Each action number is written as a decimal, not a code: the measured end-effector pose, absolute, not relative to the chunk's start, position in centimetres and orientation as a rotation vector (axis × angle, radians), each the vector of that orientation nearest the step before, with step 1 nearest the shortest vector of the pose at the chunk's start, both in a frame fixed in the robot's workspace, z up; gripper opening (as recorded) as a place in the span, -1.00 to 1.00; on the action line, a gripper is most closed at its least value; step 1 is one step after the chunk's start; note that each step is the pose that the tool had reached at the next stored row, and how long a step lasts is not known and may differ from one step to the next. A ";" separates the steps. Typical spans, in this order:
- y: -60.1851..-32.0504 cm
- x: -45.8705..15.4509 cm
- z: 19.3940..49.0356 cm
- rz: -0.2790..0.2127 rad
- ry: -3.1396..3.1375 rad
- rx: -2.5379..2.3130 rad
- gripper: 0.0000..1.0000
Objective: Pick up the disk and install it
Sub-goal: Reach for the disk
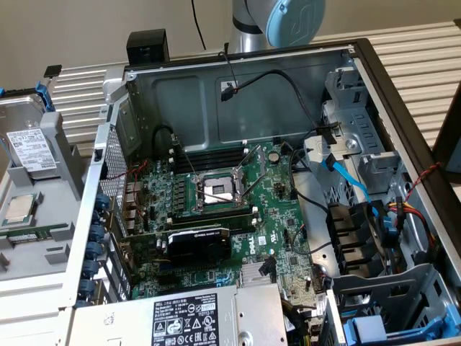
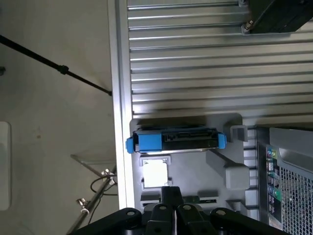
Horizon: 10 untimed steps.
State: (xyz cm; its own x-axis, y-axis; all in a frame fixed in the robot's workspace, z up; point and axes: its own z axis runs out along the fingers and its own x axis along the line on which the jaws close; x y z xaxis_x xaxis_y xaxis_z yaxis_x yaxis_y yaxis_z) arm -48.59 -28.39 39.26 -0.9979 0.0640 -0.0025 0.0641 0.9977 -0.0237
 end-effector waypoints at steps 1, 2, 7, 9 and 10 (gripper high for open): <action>-28.4 -48.7 39.3 -0.037 3.138 0.101 -0.79; -28.4 -48.7 39.3 -0.036 3.138 0.100 -0.79; -28.4 -48.7 39.3 -0.036 3.138 0.101 -0.79; -28.4 -48.8 39.3 -0.036 3.138 0.101 -0.76; -28.4 -48.8 39.3 -0.036 3.138 0.101 -0.65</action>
State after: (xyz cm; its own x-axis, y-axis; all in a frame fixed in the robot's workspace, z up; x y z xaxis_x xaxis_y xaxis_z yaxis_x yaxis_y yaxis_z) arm -48.81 -28.39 39.25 -0.9979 0.0640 -0.0025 0.0640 0.9977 -0.0231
